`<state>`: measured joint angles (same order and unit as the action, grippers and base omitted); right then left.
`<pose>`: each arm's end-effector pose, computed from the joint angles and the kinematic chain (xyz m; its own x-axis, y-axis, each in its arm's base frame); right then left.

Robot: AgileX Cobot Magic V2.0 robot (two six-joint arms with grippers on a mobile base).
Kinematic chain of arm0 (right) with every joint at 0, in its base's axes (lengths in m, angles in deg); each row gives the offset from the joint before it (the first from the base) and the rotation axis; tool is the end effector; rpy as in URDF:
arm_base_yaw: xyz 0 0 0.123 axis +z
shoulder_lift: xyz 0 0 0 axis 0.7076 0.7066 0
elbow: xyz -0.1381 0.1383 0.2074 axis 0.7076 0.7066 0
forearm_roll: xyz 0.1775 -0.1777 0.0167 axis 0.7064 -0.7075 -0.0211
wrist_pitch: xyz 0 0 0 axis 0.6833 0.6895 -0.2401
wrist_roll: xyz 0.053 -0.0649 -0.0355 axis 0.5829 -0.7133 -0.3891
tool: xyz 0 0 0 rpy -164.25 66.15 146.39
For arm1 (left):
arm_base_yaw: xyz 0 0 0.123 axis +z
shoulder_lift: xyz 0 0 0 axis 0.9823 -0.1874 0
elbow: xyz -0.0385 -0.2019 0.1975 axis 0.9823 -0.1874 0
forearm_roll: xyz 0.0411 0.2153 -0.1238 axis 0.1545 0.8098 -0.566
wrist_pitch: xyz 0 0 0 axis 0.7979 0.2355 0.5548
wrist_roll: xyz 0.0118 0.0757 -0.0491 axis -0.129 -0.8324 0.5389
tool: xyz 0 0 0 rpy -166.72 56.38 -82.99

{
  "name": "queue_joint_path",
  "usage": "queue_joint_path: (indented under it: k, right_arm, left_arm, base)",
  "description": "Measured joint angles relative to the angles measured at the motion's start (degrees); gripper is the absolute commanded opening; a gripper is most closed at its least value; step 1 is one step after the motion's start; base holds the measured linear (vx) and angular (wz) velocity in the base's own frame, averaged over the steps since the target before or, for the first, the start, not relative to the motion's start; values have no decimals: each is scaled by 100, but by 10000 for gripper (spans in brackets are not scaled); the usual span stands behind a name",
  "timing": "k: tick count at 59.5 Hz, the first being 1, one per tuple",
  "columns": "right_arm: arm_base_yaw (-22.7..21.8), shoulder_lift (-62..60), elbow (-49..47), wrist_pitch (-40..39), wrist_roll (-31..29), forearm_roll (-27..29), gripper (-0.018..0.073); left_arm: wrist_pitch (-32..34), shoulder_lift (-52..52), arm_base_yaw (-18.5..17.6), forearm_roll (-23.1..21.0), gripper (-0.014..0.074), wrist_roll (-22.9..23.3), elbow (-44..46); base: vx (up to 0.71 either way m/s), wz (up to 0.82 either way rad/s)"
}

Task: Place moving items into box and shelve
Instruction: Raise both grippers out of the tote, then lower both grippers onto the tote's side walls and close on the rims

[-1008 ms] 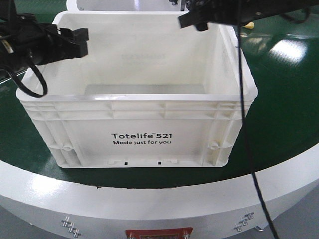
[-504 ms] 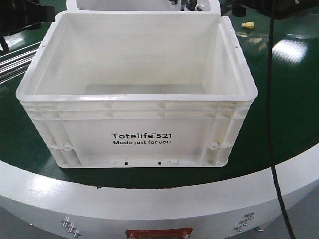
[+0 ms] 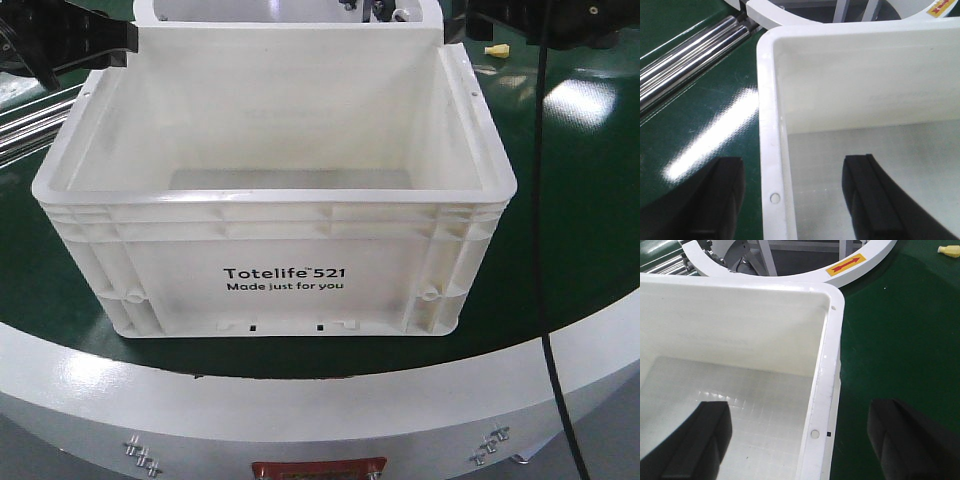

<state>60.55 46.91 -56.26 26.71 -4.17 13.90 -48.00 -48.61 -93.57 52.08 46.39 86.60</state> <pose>0.3196 0.0887 0.4050 -0.6491 -0.1059 -0.7533 -0.2215 0.9737 0.0540 0.3212 -0.0709 0.3851 -0.6572 0.0438 -0.7524 0.0793 0.9968 -0.0112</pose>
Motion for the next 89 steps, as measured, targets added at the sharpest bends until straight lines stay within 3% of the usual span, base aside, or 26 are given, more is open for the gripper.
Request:
queue_joint_path:
  k: [17, 39, 51, 89]
  right_arm:
    - [0, 810, -1150, 936, 48, -89, 594]
    - [0, 1586, -1173, 1393, 48, -53, 587]
    - [0, 1667, -1173, 1412, 37, 160, 559]
    - [0, 1847, -1180, 1670, 37, 41, 497]
  left_arm:
    - [-175, -367, 0, 7, 538, 133, 76]
    - [-256, -626, 12, 26, 538, 133, 76]
    - [-322, -679, 12, 131, 538, 133, 76]
    - [-335, -683, 24, 162, 538, 133, 76]
  base:
    - [0, 0]
    - [0, 0]
    - [0, 0]
    - [0, 0]
